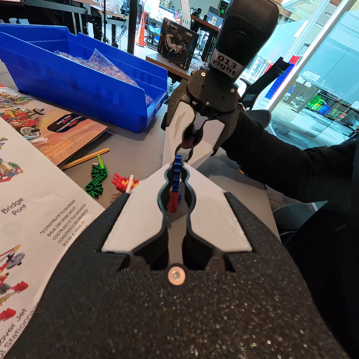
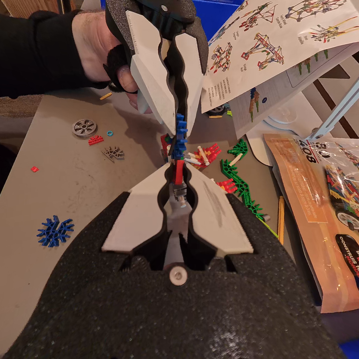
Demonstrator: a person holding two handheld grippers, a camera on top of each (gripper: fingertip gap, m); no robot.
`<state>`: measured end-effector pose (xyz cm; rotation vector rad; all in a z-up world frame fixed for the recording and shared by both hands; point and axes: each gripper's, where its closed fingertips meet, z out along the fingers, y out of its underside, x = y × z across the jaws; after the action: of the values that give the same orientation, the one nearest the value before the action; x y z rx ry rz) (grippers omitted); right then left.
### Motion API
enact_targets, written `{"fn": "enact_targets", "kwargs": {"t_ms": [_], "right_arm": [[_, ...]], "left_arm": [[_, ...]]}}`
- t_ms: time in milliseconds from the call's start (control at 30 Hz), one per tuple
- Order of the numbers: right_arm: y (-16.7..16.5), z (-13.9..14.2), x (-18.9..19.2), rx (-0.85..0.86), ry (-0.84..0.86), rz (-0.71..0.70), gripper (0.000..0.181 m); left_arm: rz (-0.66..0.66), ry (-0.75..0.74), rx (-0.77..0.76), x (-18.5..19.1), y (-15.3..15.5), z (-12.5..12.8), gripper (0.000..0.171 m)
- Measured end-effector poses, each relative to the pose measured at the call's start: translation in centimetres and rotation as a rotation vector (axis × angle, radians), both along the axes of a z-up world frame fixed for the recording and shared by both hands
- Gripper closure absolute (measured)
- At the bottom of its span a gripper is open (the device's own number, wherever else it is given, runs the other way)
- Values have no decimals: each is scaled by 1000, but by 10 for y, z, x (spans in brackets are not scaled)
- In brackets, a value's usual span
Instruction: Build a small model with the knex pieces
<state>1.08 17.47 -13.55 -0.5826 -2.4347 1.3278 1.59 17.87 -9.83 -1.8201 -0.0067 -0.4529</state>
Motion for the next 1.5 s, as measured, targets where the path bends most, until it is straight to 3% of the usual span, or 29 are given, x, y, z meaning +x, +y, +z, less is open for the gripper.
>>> {"fn": "enact_targets", "kwargs": {"t_ms": [467, 733, 1167, 1267, 1400, 1500], "right_arm": [[0, 0, -1, -8, -3, -1, 175], [0, -11, -2, 95, 85, 21, 176], [4, -35, -4, 205, 82, 32, 177], [5, -35, -3, 196, 66, 29, 176], [8, -36, -5, 169, 37, 14, 176], [8, -36, -4, 161, 30, 17, 176]], "left_arm": [[-3, 19, -9, 2, -1, -1, 167], [-36, -200, -45, 0, -2, -11, 168], [-78, -418, -95, -3, 1, -35, 167], [-62, -368, -105, -2, 3, -35, 166], [-9, -177, -121, -3, 1, -32, 150], [45, -3, -111, -9, -1, -26, 152]]}}
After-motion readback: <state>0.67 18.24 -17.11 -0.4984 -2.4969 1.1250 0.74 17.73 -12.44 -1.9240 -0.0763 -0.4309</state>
